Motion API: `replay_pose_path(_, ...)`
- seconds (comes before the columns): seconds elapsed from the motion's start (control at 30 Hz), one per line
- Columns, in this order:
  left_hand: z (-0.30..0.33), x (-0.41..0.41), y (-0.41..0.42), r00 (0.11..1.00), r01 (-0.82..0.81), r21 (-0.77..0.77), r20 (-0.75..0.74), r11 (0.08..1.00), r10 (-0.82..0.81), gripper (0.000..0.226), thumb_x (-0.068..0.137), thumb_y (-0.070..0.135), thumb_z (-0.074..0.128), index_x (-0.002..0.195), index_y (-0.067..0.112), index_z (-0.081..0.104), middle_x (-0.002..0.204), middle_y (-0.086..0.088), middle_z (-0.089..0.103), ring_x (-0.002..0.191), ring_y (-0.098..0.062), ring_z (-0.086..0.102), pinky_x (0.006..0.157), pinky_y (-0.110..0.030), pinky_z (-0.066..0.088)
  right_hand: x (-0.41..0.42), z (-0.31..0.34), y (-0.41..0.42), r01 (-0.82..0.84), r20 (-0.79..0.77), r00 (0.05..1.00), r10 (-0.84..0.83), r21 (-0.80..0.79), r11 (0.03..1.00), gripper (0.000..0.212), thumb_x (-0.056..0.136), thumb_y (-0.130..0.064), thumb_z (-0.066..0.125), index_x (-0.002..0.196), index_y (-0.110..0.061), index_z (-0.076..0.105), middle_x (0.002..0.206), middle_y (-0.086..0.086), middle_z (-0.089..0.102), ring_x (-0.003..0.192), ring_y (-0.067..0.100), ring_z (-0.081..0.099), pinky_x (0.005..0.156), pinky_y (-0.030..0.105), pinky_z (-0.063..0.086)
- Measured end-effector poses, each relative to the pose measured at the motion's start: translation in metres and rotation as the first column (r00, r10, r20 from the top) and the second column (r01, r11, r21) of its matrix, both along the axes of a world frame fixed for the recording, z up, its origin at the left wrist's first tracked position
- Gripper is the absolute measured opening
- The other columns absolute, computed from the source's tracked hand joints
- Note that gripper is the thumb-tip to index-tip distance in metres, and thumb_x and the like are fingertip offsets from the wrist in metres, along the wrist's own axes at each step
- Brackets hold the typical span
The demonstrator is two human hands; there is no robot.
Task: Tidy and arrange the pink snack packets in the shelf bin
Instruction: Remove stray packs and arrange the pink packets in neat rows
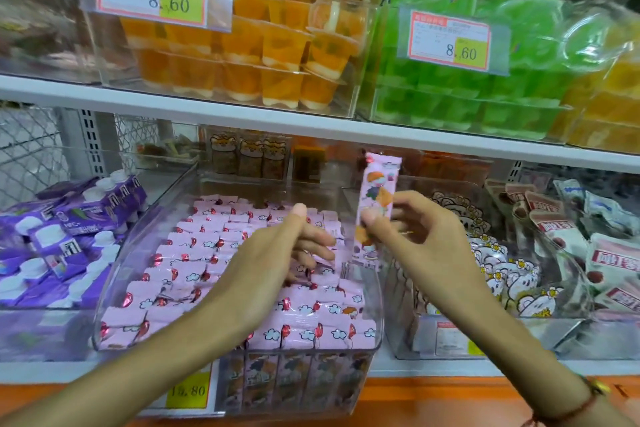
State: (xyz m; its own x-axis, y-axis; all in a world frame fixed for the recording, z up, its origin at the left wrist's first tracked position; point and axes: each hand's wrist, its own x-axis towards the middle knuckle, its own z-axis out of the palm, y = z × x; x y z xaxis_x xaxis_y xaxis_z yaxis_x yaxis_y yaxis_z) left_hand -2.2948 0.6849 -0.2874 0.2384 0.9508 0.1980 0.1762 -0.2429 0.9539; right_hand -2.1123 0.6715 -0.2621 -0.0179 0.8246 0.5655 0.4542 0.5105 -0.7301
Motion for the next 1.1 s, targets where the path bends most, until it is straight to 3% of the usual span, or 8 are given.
replay_pose_path(0.13, -0.013, -0.003, 0.001, 0.892, 0.074, 0.34, -0.442, 0.938, 0.09, 0.016, 0.093, 0.043, 0.048, 0.093, 0.039, 0.064, 0.09, 0.025, 0.063, 0.089, 0.004, 0.056, 0.077, -0.023, 0.046, 0.011, 0.001, 0.005, -0.137, -0.329, 0.942, 0.063, -0.206, 0.969, 0.009, 0.086, -0.015, 0.063, 0.091, -0.008, 0.063, 0.063, -0.008, 0.069, 0.056, -0.001, 0.062, 0.054, 0.011, 0.048)
replay_pose_path(0.27, -0.018, 0.001, 0.005, 0.686, 0.306, 0.417, -0.72, 0.856, 0.106, 0.037, 0.097, 0.052, 0.03, 0.118, 0.038, 0.057, 0.116, 0.027, 0.049, 0.109, 0.006, 0.036, 0.095, -0.024, 0.034, 0.014, -0.003, 0.009, -0.125, -0.4, 0.916, 0.023, -0.232, 0.965, 0.024, 0.087, -0.012, 0.062, 0.109, -0.009, 0.053, 0.064, -0.005, 0.071, 0.059, 0.004, 0.066, 0.054, 0.014, 0.051)
replay_pose_path(0.4, -0.024, 0.0, 0.007, 0.544, 0.406, 0.401, -0.828, 0.821, 0.136, 0.06, 0.092, 0.065, 0.014, 0.137, 0.038, 0.044, 0.134, 0.024, 0.038, 0.123, 0.001, 0.025, 0.102, -0.021, 0.021, 0.017, -0.005, 0.011, -0.1, -0.443, 0.897, 0.006, -0.19, 0.977, 0.04, 0.088, -0.011, 0.062, 0.119, -0.025, 0.041, 0.072, -0.009, 0.073, 0.065, 0.005, 0.069, 0.054, 0.015, 0.052)
replay_pose_path(0.57, -0.024, -0.004, 0.007, 0.559, 0.461, 0.405, -0.824, 0.79, 0.096, 0.063, 0.085, 0.078, 0.018, 0.128, 0.043, 0.046, 0.13, 0.029, 0.036, 0.122, 0.007, 0.023, 0.098, -0.015, 0.019, 0.017, -0.006, 0.012, 0.006, -0.348, 0.936, -0.046, -0.116, 0.993, 0.039, 0.085, -0.013, 0.065, 0.115, -0.021, 0.041, 0.093, 0.001, 0.069, 0.072, 0.014, 0.071, 0.071, 0.034, 0.059)
replay_pose_path(0.7, -0.023, -0.008, 0.008, 0.597, 0.469, 0.374, -0.802, 0.8, 0.025, 0.06, 0.081, 0.082, 0.024, 0.124, 0.046, 0.047, 0.125, 0.033, 0.036, 0.119, 0.011, 0.024, 0.096, -0.016, 0.028, 0.011, -0.007, 0.009, -0.009, -0.119, 0.993, 0.01, 0.011, 1.0, 0.039, 0.081, -0.015, 0.072, 0.104, -0.023, 0.042, 0.093, -0.016, 0.067, 0.071, 0.005, 0.068, 0.064, 0.02, 0.055)
replay_pose_path(0.8, -0.023, -0.011, 0.009, 0.615, 0.451, 0.323, -0.788, 0.832, -0.027, 0.059, 0.081, 0.082, 0.025, 0.127, 0.05, 0.044, 0.124, 0.034, 0.04, 0.116, 0.015, 0.026, 0.096, -0.021, 0.034, 0.005, -0.006, 0.006, 0.072, 0.214, 0.973, -0.089, 0.088, 0.994, 0.039, 0.072, -0.025, 0.079, 0.09, -0.025, 0.045, 0.083, -0.014, 0.064, 0.073, 0.0, 0.06, 0.062, 0.012, 0.044)
replay_pose_path(0.9, -0.023, -0.011, 0.009, 0.627, 0.431, 0.325, -0.779, 0.842, -0.021, 0.057, 0.083, 0.08, 0.023, 0.13, 0.053, 0.042, 0.129, 0.035, 0.042, 0.116, 0.016, 0.03, 0.095, -0.024, 0.037, 0.008, 0.004, 0.004, 0.101, 0.497, 0.84, -0.218, 0.25, 0.963, 0.04, 0.068, -0.038, 0.078, 0.089, -0.024, 0.047, 0.089, -0.013, 0.055, 0.081, 0.005, 0.048, 0.069, 0.02, 0.037)
replay_pose_path(1.1, -0.019, -0.013, 0.007, 0.658, 0.387, 0.315, -0.753, 0.867, -0.02, 0.045, 0.088, 0.07, 0.033, 0.124, 0.049, 0.05, 0.122, 0.035, 0.044, 0.111, 0.013, 0.038, 0.091, -0.027, 0.042, 0.003, -0.002, 0.006, 0.153, 0.838, 0.493, -0.234, 0.182, 0.971, 0.029, 0.078, -0.053, 0.065, 0.099, -0.035, 0.064, 0.102, -0.01, 0.045, 0.102, 0.011, 0.041, 0.068, 0.024, 0.027)
